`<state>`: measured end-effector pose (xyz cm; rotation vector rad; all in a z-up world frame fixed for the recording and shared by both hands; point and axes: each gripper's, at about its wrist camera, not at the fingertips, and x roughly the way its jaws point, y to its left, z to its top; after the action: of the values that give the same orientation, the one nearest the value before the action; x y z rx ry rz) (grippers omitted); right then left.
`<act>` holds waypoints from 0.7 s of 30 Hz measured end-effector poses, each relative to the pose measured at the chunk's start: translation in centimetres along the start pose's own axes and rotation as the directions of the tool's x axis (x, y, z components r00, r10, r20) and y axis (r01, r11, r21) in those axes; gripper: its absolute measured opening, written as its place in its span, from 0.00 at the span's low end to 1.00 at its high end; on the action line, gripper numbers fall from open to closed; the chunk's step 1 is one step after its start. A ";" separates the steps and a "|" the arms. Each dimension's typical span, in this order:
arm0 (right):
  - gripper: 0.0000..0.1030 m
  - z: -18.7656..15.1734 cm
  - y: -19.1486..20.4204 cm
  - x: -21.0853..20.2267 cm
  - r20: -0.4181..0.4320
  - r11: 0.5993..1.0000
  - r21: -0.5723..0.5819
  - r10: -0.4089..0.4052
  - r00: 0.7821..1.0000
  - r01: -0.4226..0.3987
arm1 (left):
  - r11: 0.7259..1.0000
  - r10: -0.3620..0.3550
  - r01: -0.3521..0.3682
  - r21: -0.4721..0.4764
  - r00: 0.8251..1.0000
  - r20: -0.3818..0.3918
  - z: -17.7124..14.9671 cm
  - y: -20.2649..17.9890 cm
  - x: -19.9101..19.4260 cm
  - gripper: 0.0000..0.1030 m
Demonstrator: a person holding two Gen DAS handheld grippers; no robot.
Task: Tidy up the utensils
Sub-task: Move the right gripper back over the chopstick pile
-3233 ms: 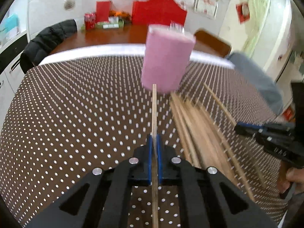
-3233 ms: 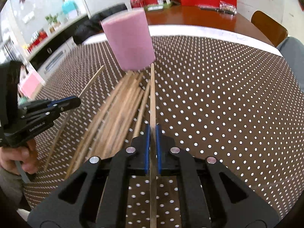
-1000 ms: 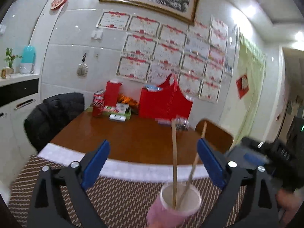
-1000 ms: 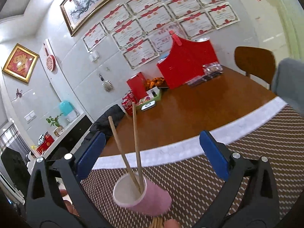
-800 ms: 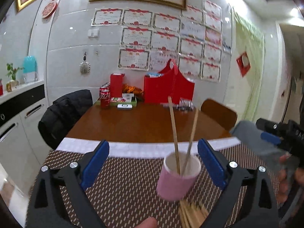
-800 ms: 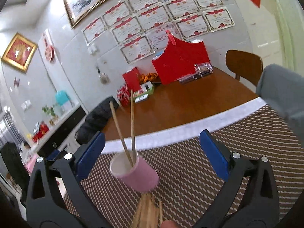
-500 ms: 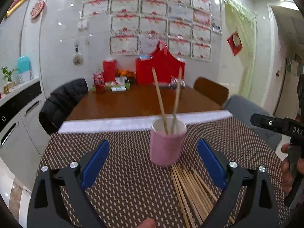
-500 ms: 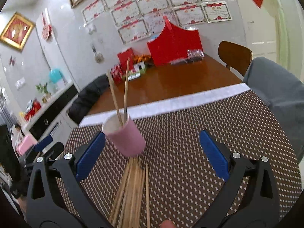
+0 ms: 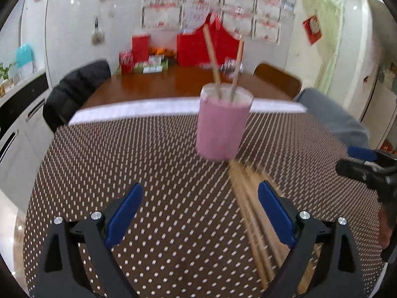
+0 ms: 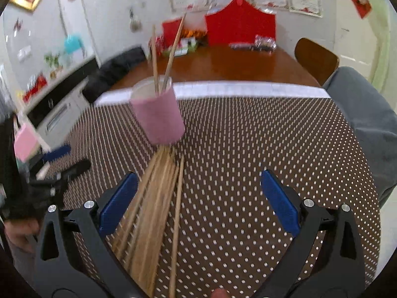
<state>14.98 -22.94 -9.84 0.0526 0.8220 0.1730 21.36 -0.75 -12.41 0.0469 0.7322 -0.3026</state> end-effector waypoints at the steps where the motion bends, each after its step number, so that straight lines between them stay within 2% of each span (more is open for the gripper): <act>1: 0.94 -0.4 0.4 0.8 -0.031 1.000 -0.024 -0.003 1.000 0.002 | 1.000 0.002 -0.002 0.008 1.000 -0.030 -0.2 0.0 0.6 0.90; 4: 0.94 -1.4 0.8 2.3 -0.088 0.999 -0.043 0.003 0.996 -0.006 | 1.000 0.005 -0.004 0.015 0.997 -0.080 -0.8 0.0 1.6 0.90; 9: 0.94 -2.8 1.1 4.0 -0.134 0.997 -0.075 -0.027 0.991 0.017 | 0.998 0.003 0.005 0.055 0.990 -0.139 -1.7 -0.9 2.8 0.90; 13: 0.94 -3.6 0.9 4.6 -0.151 0.996 -0.084 -0.034 0.988 0.022 | 0.995 0.013 0.007 0.099 0.980 -0.200 -2.5 -1.9 4.2 0.90; 21: 0.94 -4.0 0.9 5.3 -0.166 0.995 -0.100 -0.042 0.985 0.026 | 0.994 0.019 0.009 0.109 0.968 -0.251 -3.2 -2.9 6.1 0.90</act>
<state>15.47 -21.21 -16.29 -0.0690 0.9810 0.1872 22.70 -4.61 -18.67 0.1939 0.9675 -0.3358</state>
